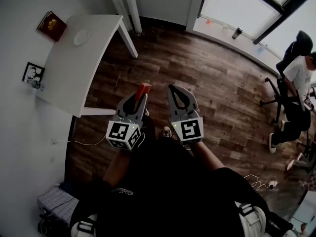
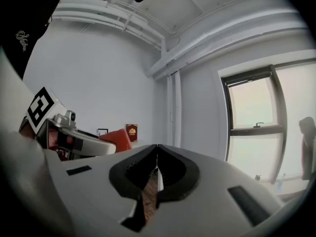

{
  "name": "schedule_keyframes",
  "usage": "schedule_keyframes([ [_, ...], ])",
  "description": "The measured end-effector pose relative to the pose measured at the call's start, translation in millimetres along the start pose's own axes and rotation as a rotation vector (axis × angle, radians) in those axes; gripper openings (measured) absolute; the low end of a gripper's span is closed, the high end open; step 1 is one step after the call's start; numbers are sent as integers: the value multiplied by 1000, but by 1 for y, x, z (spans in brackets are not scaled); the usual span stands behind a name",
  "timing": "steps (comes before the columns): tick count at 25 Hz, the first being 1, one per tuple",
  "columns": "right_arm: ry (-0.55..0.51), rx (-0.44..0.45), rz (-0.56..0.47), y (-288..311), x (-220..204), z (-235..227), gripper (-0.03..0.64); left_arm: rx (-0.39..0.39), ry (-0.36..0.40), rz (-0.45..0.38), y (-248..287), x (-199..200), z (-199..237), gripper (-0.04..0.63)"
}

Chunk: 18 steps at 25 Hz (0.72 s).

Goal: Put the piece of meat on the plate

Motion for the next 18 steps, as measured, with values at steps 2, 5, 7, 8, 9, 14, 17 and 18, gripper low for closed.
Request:
schedule_keyframes([
  [2,-5,-12,25,3,-10,-7,21,2,2,12,8,-4,9,86],
  [5,29,-29,40,8,-21,-21,21,-7,-14,10,24,-8,16,86],
  [7,19,-36,47,15,-23,-26,21,-24,-20,8,34,-7,20,86],
  [8,12,-35,51,20,-22,-27,21,-33,-19,3,39,-5,24,86],
  [9,13,-33,52,27,-22,-27,21,-41,-16,0,44,-2,28,86],
  [14,43,-46,62,65,-32,-41,21,-60,-13,21,72,-4,57,86],
  [17,61,-16,87,97,-36,-36,21,-32,-7,33,86,1,91,86],
  [18,61,-7,97,110,-38,-35,21,-19,-3,35,91,3,104,86],
])
Point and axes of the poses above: the fingertips, and each gripper's own axes: y forward along the fingers, z to its left, x out of its top, the point moved 2 cm from there along -y, backward along the fingers, and after that the axes turned 4 degrees about -z, right-handed, at the moved point
